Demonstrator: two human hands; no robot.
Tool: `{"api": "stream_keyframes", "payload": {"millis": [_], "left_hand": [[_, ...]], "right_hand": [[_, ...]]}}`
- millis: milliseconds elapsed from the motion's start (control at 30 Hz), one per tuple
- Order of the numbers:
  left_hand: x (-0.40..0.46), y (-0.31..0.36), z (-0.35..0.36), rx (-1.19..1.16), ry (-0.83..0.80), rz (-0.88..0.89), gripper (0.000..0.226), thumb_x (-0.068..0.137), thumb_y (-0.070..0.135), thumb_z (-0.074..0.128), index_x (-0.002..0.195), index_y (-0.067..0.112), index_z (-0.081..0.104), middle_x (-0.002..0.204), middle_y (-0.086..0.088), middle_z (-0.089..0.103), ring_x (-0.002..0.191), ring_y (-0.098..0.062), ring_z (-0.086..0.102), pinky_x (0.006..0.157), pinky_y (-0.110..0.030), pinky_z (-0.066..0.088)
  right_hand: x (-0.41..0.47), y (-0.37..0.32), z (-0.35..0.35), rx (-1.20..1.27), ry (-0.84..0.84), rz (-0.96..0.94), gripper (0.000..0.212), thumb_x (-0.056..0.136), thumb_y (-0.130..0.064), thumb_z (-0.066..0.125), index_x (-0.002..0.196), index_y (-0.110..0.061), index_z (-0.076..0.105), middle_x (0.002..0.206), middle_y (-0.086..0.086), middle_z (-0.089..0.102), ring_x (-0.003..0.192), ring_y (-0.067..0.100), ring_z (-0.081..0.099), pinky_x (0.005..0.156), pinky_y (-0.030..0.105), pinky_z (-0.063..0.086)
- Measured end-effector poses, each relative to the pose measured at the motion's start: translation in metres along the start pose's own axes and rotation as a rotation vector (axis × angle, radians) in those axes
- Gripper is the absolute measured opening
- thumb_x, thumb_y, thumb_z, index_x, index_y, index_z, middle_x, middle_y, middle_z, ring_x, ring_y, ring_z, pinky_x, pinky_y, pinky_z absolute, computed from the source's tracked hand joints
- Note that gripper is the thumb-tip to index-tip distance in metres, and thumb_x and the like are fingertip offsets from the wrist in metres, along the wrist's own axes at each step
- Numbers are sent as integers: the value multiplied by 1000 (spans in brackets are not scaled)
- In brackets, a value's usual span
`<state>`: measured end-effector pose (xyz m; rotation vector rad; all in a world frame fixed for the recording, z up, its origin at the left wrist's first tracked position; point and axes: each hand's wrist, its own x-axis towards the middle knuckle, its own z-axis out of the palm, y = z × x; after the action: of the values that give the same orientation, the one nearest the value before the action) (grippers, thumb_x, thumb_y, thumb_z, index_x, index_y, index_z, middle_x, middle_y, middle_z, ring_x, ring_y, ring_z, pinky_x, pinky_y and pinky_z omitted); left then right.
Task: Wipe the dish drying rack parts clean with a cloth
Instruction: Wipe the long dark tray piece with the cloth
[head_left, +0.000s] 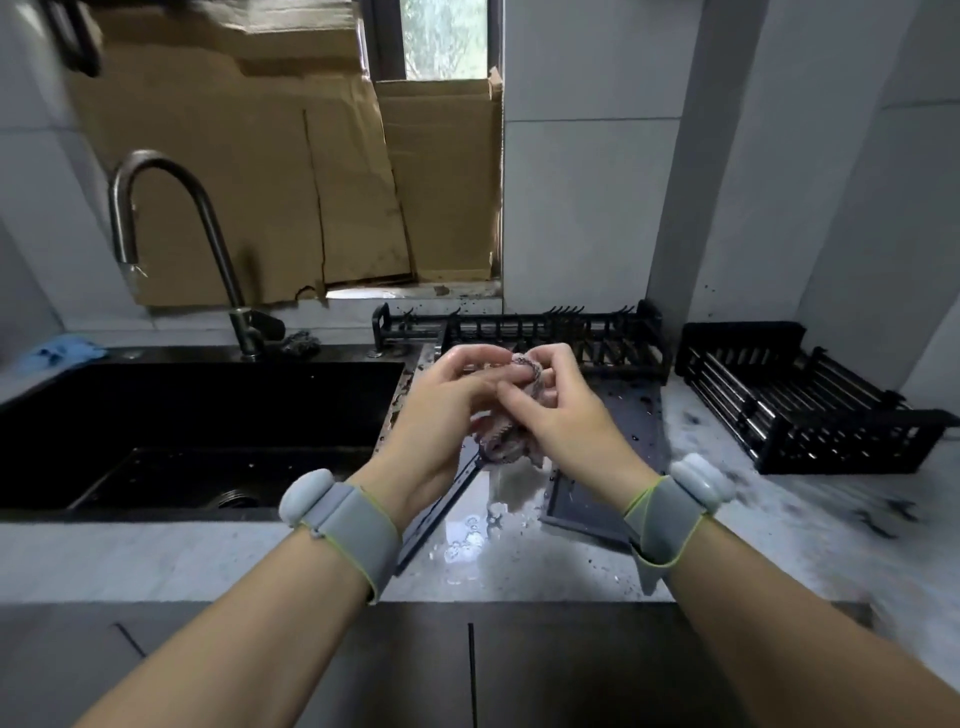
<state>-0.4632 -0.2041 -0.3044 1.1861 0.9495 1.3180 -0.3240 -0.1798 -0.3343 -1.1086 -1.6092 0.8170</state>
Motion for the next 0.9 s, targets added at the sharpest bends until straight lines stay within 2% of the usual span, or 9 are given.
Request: {"api": "stream_keyframes", "payload": {"millis": [100,233,333,367,467,533,600,733,900], "left_hand": [[-8,-3,-5,107,-53,4,25,86,-8,56,103,9,64,106,-17,74,85,-19,69,68,-25,51],[-13,-23,-35,241,15,-18,20,91,-10,51,99,3,64,104,-17,73,93,-30,73,82,-45,61],[-14,-48,-74,805,151,74,8,89,14,66,94,20,69,95,1,74,94,-18,71,84,-36,56],[-17,-56,-85,1010,148,59,15,87,30,70,100,24,67,101,4,72,101,-16,67,88,-33,52],[-24,-83,-105,1406,94,-94,82,68,81,56,132,29,49,125,0,59,123,-25,48,103,-41,41],[-26,-93,-107,1544,44,-145,105,60,93,49,144,31,33,134,-4,51,127,-30,40,107,-44,35],[-28,-97,-107,1589,17,-161,113,60,93,53,149,29,24,134,-8,49,125,-32,38,107,-44,34],[-34,-100,-116,1500,87,-135,99,64,79,62,140,23,34,125,-8,49,121,-29,37,103,-40,38],[-70,-111,-126,1423,145,-10,96,63,79,53,142,27,33,124,2,48,120,-23,36,102,-38,37]], "right_hand": [[-10,16,-1,105,-47,28,24,88,-23,72,104,-32,56,89,-1,66,76,11,63,68,32,52],[-14,35,-1,94,31,135,21,84,-4,73,92,-22,67,86,4,66,77,16,61,72,32,52],[-18,43,-5,252,82,281,27,86,9,63,87,-18,66,66,-8,64,63,10,60,67,31,50],[-19,44,-8,282,92,307,27,87,10,61,88,-17,66,65,-7,64,60,10,61,65,30,50],[-21,45,-12,274,96,321,25,88,8,60,92,-16,67,68,-4,65,61,11,63,60,29,50],[-24,42,-8,184,53,291,24,88,4,62,94,-18,68,77,-1,68,67,14,65,61,31,52],[-26,37,-1,34,6,234,24,87,0,64,96,-22,69,89,6,68,74,17,64,67,35,53],[-25,24,25,-211,-122,42,23,85,-8,64,100,-24,70,94,-3,67,83,15,62,71,31,50],[-35,21,67,-364,-302,-202,28,85,-10,59,107,-25,67,99,-11,59,95,5,55,84,23,44]]}}
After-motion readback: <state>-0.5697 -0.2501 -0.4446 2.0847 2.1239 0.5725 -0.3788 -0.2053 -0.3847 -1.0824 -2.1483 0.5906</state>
